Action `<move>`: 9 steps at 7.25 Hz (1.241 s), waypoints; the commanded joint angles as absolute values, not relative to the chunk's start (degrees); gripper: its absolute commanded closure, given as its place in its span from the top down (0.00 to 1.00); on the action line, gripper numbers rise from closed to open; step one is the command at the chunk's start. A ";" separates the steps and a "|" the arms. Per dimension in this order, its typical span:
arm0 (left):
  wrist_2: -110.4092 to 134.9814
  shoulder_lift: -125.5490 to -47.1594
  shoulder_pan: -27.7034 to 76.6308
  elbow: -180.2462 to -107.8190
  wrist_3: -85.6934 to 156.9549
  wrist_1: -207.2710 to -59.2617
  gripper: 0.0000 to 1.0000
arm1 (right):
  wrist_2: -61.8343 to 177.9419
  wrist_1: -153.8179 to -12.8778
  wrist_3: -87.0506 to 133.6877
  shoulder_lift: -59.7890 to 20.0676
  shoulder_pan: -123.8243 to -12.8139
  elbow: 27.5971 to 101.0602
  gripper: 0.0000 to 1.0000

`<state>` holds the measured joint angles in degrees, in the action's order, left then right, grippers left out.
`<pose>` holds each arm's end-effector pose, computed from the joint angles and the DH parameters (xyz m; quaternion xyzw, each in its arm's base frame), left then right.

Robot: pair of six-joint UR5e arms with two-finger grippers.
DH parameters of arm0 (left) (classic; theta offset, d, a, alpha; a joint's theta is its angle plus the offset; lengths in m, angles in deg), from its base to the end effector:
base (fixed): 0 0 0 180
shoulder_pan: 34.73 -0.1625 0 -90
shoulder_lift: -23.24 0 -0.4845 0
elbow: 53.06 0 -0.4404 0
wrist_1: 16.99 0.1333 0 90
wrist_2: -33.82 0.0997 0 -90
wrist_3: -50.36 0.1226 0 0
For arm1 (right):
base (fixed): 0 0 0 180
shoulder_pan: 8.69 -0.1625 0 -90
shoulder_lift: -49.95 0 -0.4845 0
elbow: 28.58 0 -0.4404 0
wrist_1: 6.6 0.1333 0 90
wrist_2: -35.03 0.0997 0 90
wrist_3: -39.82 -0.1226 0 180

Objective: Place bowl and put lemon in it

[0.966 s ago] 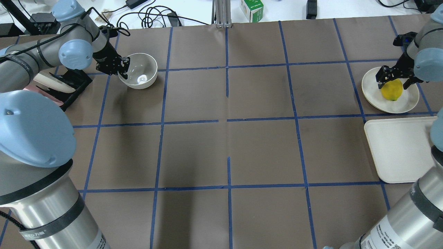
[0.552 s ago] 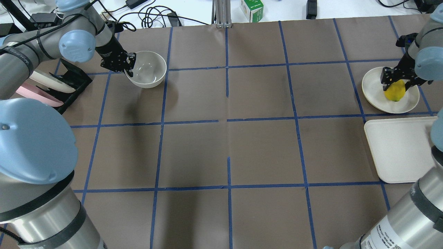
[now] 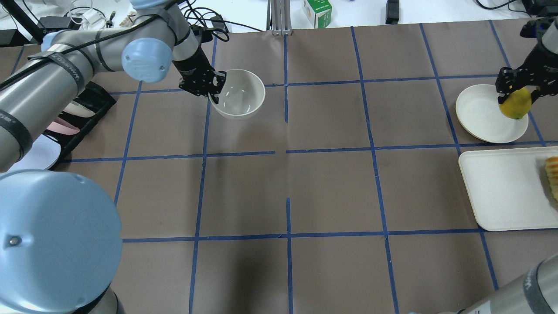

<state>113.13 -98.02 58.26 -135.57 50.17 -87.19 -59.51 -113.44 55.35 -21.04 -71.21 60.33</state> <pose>-0.1947 -0.7364 0.2721 -0.0211 -0.9948 -0.0371 0.0921 -0.2015 -0.6552 0.3610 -0.1036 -0.9938 -0.0233 0.0334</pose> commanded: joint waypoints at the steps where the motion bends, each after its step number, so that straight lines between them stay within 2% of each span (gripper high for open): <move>1: 110.90 -96.65 61.50 -142.34 47.73 -77.85 0.00 | -55.33 -108.39 55.20 -25.11 -71.79 60.37 0.00; 4: 111.25 -98.04 66.24 -143.67 40.17 -76.93 0.00 | -54.97 -108.55 54.85 -25.11 -77.23 60.45 0.00; 7: 112.57 -94.89 66.78 -149.73 41.14 -75.36 0.00 | -50.84 -109.17 52.76 -25.11 -79.43 60.37 0.00; 8: 112.66 -94.62 66.87 -150.18 41.13 -75.43 0.38 | -50.92 -109.17 51.00 -25.20 -81.53 60.37 0.00; 9: 112.66 -94.88 66.87 -149.66 40.35 -73.87 0.97 | -50.93 -109.17 46.37 -25.29 -83.99 60.37 0.00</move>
